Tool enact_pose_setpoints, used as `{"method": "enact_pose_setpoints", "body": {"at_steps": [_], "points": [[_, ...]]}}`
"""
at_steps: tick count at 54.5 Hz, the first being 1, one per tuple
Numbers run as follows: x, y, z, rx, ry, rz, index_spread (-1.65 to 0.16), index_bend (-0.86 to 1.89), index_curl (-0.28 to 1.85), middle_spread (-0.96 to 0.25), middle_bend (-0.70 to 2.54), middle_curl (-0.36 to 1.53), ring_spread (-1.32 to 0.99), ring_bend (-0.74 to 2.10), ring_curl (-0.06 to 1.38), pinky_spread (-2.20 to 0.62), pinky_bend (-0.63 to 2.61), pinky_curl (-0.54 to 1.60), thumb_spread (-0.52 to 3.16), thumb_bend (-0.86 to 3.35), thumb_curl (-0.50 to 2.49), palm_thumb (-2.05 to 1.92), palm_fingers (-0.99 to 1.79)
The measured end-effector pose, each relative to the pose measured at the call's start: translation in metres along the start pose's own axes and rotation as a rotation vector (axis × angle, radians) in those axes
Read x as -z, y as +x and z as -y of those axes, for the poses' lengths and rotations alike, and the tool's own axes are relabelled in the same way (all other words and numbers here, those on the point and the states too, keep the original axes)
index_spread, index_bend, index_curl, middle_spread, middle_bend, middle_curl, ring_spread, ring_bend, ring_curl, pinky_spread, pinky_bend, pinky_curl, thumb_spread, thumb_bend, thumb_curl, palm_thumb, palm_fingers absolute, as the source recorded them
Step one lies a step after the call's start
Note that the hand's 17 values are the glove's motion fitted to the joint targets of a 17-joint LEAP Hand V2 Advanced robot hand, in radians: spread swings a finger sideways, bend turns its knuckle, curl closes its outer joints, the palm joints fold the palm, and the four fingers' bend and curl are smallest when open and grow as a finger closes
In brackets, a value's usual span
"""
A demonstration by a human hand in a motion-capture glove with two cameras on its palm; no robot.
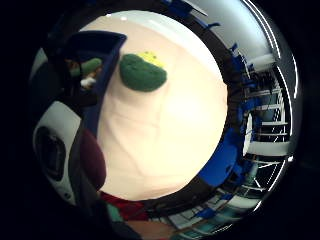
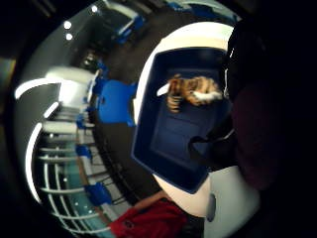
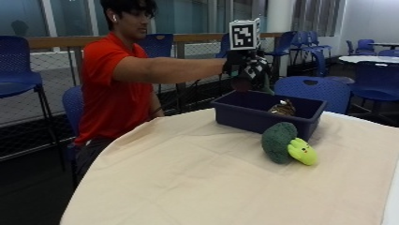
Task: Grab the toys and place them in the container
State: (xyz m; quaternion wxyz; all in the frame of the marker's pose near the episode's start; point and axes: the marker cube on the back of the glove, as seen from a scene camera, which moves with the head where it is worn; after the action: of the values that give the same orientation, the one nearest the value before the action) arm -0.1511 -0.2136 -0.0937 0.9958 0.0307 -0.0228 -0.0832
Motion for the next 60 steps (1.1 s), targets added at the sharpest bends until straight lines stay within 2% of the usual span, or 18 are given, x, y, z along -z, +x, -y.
{"method": "enact_pose_setpoints", "body": {"at_steps": [4, 10, 16, 20, 21, 25, 27, 30, 40, 47, 60], "points": [[-0.005, -0.021, 0.002, 0.107, -0.011, -0.045, -0.42, 0.27, 0.70, -0.45, 0.40, 0.42, -0.52, 0.73, 0.41, -0.49, 0.87, 0.36, 0.78, 0.14, 0.85, 0.66, 0.99], [-0.015, -0.049, 0.006, 0.190, -0.016, -0.110, -0.42, 0.24, 0.74, -0.45, 0.38, 0.43, -0.52, 0.72, 0.42, -0.49, 0.86, 0.37, 0.76, 0.13, 0.88, 0.66, 0.99], [-0.026, -0.064, 0.010, 0.183, -0.019, -0.099, -0.43, 0.22, 0.79, -0.45, 0.36, 0.45, -0.52, 0.71, 0.43, -0.49, 0.85, 0.37, 0.75, 0.12, 0.91, 0.66, 0.99], [-0.030, -0.074, 0.007, 0.148, -0.088, 0.006, -0.44, 0.21, 0.82, -0.45, 0.32, 0.45, -0.51, 0.66, 0.41, -0.49, 0.85, 0.37, 0.77, 0.11, 0.93, 0.65, 0.92], [-0.031, -0.075, 0.006, 0.152, -0.110, 0.026, -0.45, 0.11, 0.80, -0.43, 0.26, 0.44, -0.46, 0.63, 0.41, -0.47, 0.91, 0.39, 0.82, 0.09, 0.92, 0.61, 0.76], [-0.033, -0.072, 0.004, 0.171, -0.171, 0.088, -0.43, 0.03, 0.77, -0.32, 0.13, 0.41, -0.29, 0.48, 0.43, -0.30, 1.10, 0.49, 1.00, -0.04, 0.80, 0.38, 0.02], [-0.033, -0.068, 0.003, 0.178, -0.171, 0.116, -0.41, -0.04, 0.70, -0.26, 0.12, 0.39, -0.21, 0.39, 0.40, -0.23, 1.20, 0.50, 1.04, -0.09, 0.74, 0.27, -0.19], [-0.031, -0.059, 0.002, 0.172, -0.139, 0.131, -0.40, -0.02, 0.59, -0.19, 0.10, 0.36, -0.13, 0.27, 0.32, -0.13, 1.24, 0.47, 1.06, -0.12, 0.66, 0.11, -0.29], [-0.027, 0.002, 0.009, 0.047, -0.085, 0.122, -0.38, 0.07, 0.42, -0.11, 0.12, 0.30, 0.01, 0.20, 0.28, 0.04, 1.25, 0.44, 1.08, -0.08, 0.50, -0.08, -0.26], [-0.034, 0.051, 0.015, -0.073, -0.065, 0.059, -0.38, 0.10, 0.36, -0.09, 0.12, 0.28, 0.05, 0.18, 0.28, 0.09, 1.22, 0.42, 1.07, -0.08, 0.42, -0.09, -0.25], [-0.056, 0.118, 0.029, -0.180, -0.092, 0.039, -0.38, 0.14, 0.31, -0.09, 0.12, 0.25, 0.07, 0.16, 0.26, 0.13, 1.18, 0.38, 1.06, -0.09, 0.31, -0.11, -0.22]]}}
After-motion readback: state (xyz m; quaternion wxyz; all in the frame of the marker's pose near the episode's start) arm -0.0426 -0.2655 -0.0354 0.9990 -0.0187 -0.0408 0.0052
